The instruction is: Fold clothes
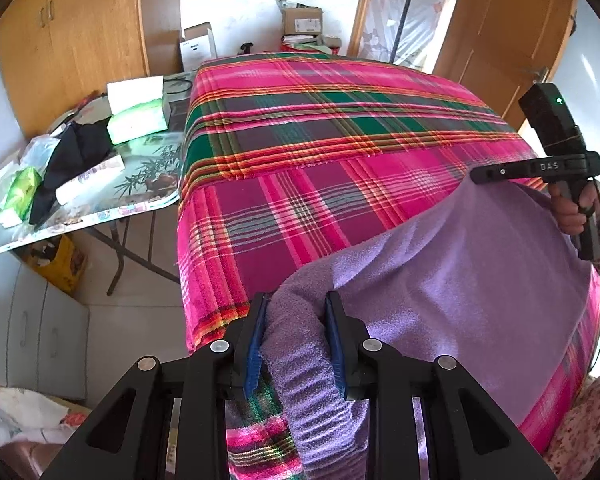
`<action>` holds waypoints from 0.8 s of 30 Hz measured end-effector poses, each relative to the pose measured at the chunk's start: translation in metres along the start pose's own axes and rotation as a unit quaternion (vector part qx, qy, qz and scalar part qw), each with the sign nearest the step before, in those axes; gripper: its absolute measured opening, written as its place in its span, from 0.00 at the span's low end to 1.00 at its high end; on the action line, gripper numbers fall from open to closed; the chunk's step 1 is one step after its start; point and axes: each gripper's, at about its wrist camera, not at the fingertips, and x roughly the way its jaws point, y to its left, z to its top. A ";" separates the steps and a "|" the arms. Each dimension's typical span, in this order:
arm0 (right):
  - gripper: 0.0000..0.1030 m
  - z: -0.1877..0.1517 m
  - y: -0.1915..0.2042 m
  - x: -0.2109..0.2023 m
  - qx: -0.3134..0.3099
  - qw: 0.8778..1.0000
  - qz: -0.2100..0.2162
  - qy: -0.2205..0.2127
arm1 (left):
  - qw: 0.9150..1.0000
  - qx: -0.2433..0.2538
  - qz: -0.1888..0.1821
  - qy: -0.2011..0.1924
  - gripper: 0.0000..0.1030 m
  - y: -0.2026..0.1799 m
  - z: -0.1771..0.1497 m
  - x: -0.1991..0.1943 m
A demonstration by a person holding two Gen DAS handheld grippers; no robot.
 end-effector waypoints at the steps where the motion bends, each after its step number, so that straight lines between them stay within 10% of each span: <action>1: 0.05 0.000 -0.002 0.001 0.002 1.000 0.001 0.002 | 1.000 0.000 0.001 0.002 0.28 0.000 0.000 0.001; 14: 0.11 -0.018 -0.020 -0.083 -0.026 0.998 -0.006 -0.057 | 0.999 -0.030 0.000 0.016 0.30 0.004 0.004 0.004; 24: 0.14 -0.036 -0.021 -0.066 -0.057 0.998 0.005 -0.004 | 0.999 -0.044 0.009 0.023 0.32 0.004 0.006 0.009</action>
